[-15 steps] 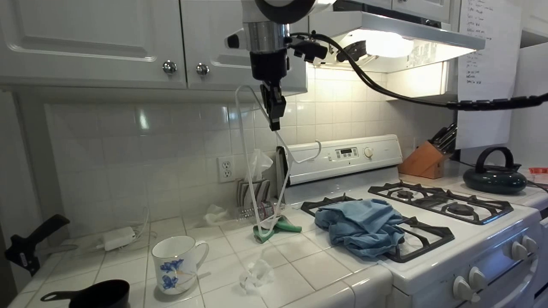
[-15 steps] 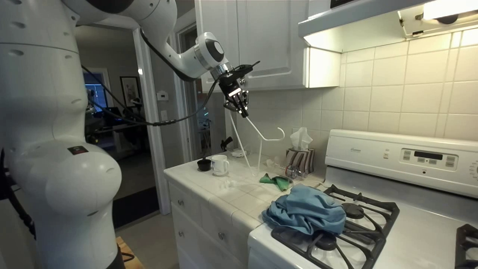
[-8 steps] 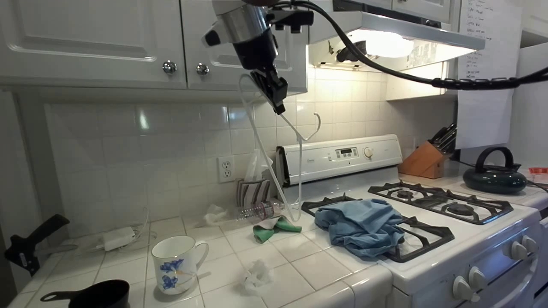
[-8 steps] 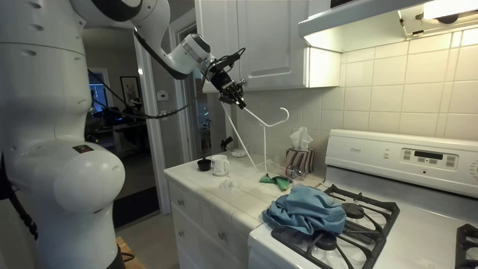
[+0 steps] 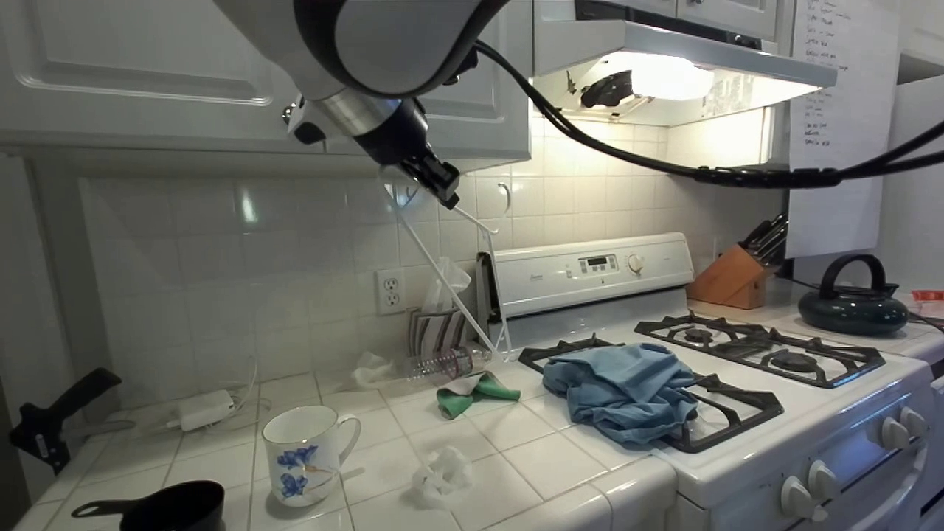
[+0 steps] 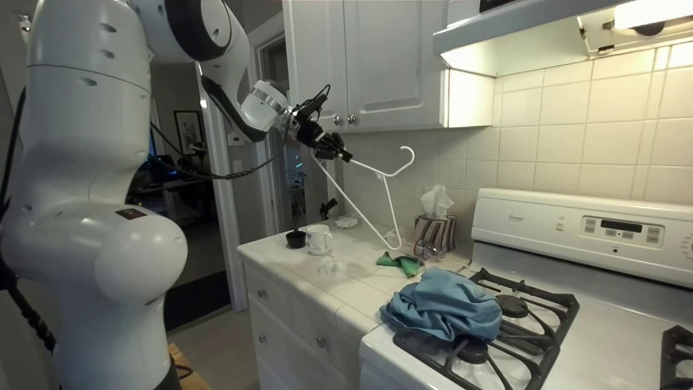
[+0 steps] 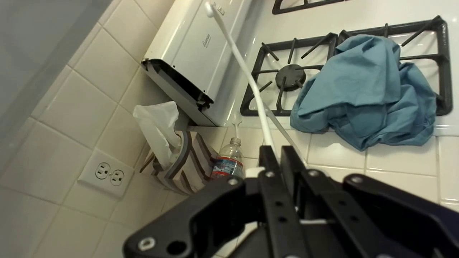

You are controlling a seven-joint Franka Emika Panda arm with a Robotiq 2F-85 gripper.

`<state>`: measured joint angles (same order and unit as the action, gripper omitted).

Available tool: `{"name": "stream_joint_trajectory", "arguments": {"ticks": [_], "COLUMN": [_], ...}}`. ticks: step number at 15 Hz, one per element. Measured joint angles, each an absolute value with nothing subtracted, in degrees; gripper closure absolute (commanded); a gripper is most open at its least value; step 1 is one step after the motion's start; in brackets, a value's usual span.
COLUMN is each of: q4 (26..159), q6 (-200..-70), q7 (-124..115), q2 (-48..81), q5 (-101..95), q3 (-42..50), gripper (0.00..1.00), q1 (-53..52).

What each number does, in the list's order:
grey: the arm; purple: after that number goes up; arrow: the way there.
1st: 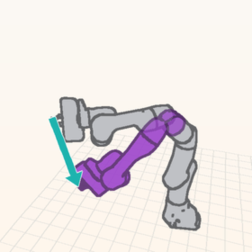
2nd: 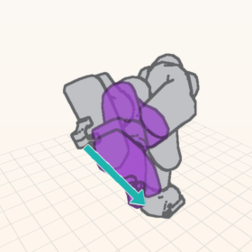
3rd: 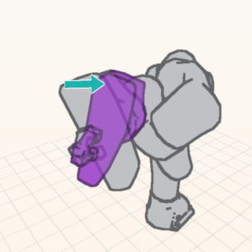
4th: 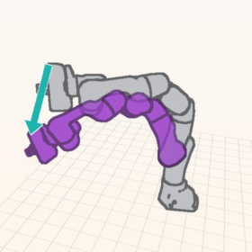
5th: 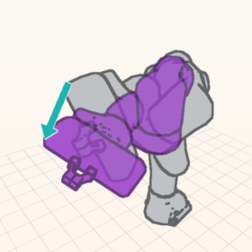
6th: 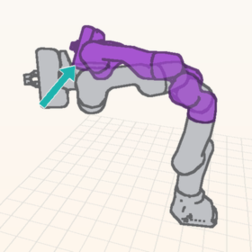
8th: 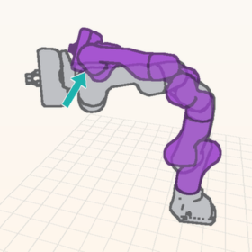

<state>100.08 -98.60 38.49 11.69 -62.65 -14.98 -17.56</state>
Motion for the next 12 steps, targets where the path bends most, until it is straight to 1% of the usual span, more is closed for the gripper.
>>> {"name": "stream_joint_trajectory", "arguments": {"ticks": [2, 3, 6, 8, 12], "q4": [100.1, 100.1, 100.1, 99.8, 97.6], "q6": [-98.6, -98.6, -98.4, -94.8, -82.7], "q7": [38.5, 38.5, 38.4, 37.3, 32.3], "q2": [11.4, 11.2, 11.2, 11.5, 13.4], "q5": [-62.6, -62.6, -62.6, -62.9, -66.6], "q3": [-15.0, -14.9, -14.9, -15.1, -17.0], "gripper": [0.9, 0.98, 0.98, 0.98, 0.98], "q1": [-17.3, -17.2, -17.2, -18.0, -22.3]}}
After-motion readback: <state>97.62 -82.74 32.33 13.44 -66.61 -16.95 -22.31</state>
